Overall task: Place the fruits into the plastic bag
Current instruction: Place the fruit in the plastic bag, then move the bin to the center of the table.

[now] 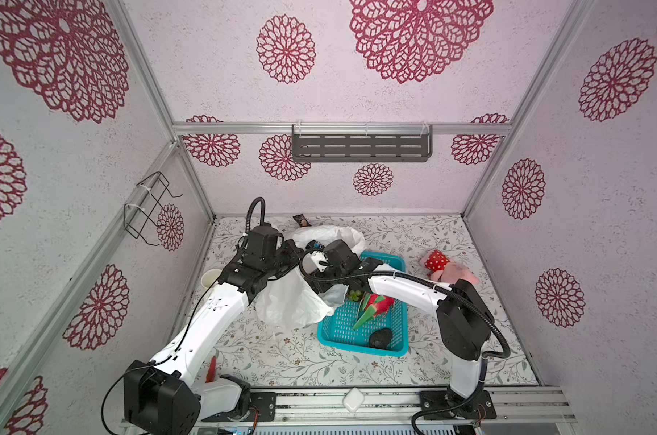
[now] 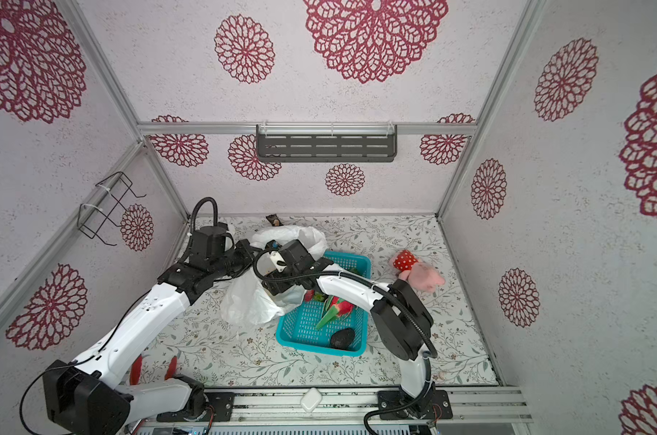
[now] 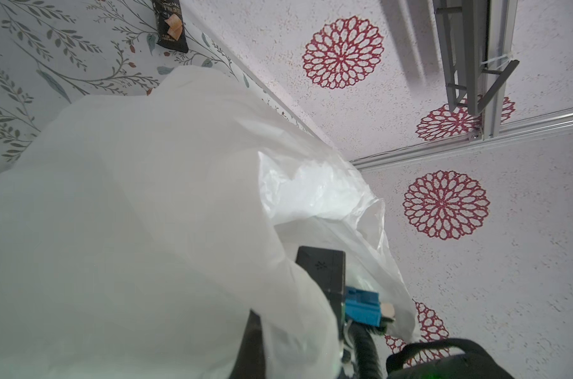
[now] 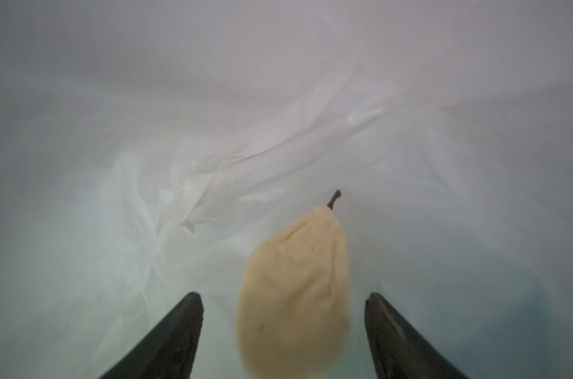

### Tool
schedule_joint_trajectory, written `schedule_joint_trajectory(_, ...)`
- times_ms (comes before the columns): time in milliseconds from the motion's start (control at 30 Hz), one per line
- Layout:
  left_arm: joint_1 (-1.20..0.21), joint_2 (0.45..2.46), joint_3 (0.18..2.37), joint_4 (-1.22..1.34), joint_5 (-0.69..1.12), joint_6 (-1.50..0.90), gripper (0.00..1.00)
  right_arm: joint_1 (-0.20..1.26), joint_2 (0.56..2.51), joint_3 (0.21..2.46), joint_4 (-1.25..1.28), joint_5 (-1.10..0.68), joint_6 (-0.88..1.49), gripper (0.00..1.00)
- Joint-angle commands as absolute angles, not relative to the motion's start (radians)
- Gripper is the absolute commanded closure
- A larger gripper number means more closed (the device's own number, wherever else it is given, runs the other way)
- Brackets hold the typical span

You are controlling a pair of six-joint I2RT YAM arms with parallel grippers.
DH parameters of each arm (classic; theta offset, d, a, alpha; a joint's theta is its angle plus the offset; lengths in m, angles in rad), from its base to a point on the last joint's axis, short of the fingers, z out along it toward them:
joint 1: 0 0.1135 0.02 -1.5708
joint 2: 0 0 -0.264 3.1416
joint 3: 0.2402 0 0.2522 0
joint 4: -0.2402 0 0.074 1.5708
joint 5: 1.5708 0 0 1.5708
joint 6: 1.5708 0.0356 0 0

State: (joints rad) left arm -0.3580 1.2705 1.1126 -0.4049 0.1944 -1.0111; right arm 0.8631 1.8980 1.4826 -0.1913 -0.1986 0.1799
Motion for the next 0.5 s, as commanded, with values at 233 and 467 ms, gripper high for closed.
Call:
schedule_joint_trajectory(233,-0.349,1.284,1.105,-0.399,0.185,-1.026,1.00,0.864,1.737,1.426,-0.169,-0.170,0.137,0.14)
schedule_joint_trajectory(467,-0.350,1.272,1.090,-0.408,0.131,-1.030,1.00,0.846,1.525,1.365,-0.216,-0.140,0.078,0.12)
